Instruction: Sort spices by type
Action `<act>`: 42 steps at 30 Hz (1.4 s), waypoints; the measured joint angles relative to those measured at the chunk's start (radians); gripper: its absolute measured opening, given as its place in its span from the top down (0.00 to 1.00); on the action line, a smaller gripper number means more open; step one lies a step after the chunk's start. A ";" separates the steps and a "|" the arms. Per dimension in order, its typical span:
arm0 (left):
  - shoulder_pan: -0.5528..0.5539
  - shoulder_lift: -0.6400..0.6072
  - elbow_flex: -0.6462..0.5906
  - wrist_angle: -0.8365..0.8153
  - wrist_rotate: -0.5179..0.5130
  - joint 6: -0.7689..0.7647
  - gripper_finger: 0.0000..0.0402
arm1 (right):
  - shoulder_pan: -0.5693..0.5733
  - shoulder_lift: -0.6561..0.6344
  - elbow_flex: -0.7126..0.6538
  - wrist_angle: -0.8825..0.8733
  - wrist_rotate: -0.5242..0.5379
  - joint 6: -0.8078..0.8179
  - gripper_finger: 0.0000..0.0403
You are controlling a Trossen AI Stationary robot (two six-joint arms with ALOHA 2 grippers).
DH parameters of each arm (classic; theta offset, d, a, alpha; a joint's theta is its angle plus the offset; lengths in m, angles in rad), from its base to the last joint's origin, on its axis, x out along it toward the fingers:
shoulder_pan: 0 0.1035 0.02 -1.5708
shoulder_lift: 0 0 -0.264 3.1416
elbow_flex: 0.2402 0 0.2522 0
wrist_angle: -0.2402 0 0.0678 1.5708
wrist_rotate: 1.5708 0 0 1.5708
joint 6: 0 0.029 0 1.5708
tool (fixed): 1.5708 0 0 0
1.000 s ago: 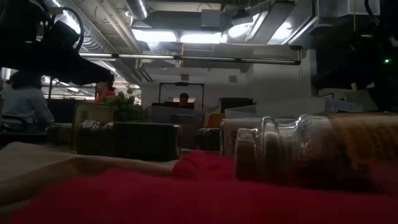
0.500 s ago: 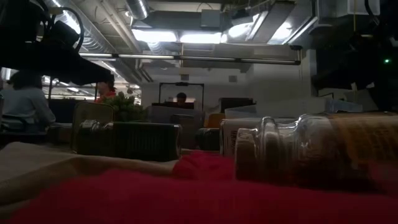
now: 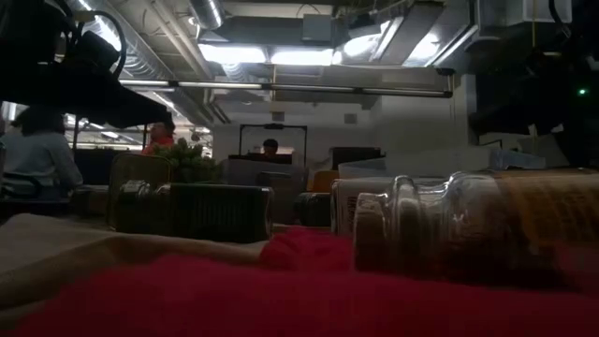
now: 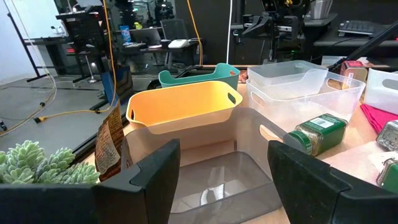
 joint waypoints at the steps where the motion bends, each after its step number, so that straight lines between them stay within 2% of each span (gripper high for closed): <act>1: 0.000 0.000 0.000 0.000 0.000 0.000 0.43 | 0.000 0.000 0.000 0.000 0.000 0.000 0.98; 31: 0.000 0.000 0.000 0.008 0.000 -0.006 0.43 | 0.000 0.000 0.000 0.000 -0.001 0.000 0.98; 42: 0.000 0.000 0.000 0.004 0.000 -0.078 0.43 | 0.000 0.000 0.000 0.000 -0.001 0.000 0.98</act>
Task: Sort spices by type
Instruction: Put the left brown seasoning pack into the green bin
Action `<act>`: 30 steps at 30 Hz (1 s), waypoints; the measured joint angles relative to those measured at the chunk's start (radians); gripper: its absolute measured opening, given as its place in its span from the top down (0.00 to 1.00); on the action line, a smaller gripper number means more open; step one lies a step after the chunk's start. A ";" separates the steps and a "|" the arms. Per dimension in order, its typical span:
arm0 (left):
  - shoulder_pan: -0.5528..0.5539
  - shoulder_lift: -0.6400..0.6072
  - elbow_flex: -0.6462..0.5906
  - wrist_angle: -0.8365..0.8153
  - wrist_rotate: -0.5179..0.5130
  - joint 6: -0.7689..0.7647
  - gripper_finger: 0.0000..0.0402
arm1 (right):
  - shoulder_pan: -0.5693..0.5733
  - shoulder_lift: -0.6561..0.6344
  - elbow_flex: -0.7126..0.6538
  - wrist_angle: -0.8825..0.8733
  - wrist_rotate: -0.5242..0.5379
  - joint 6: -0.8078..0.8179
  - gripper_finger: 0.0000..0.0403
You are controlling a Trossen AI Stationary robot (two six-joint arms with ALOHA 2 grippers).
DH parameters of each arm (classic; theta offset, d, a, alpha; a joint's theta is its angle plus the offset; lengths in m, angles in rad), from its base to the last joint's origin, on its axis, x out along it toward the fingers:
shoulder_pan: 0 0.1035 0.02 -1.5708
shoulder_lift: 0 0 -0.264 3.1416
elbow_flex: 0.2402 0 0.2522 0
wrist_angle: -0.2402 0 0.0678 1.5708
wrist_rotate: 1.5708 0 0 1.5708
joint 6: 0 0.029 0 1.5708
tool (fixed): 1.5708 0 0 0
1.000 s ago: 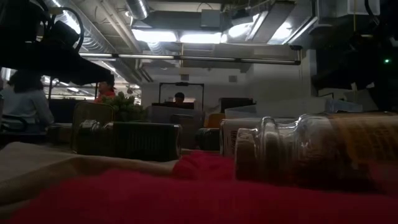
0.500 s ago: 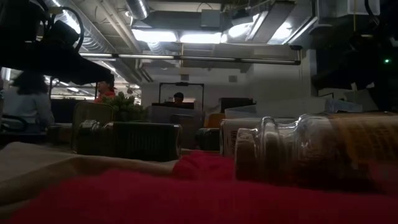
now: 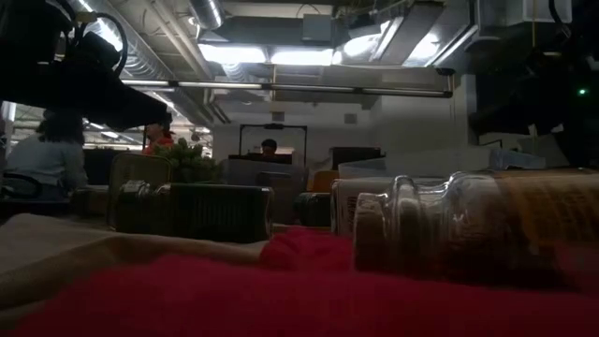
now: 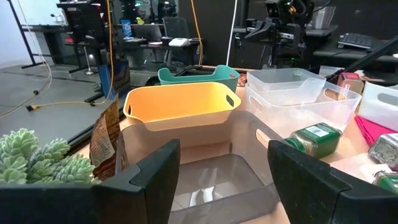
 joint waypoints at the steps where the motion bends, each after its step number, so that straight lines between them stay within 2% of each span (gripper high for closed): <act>1: 0.000 0.000 0.000 0.000 0.000 0.000 0.43 | 0.000 0.000 0.000 0.000 0.000 0.000 0.98; 13: 0.000 0.000 0.000 0.000 0.000 0.000 0.43 | 0.000 0.000 0.000 0.000 0.001 0.001 0.96; 24: 0.000 0.000 0.000 0.001 0.000 -0.029 0.43 | 0.000 0.000 0.000 0.000 0.020 0.037 0.62; 30: 0.000 0.000 0.000 0.012 -0.024 -0.095 0.43 | 0.000 0.000 0.000 0.001 0.019 0.038 0.53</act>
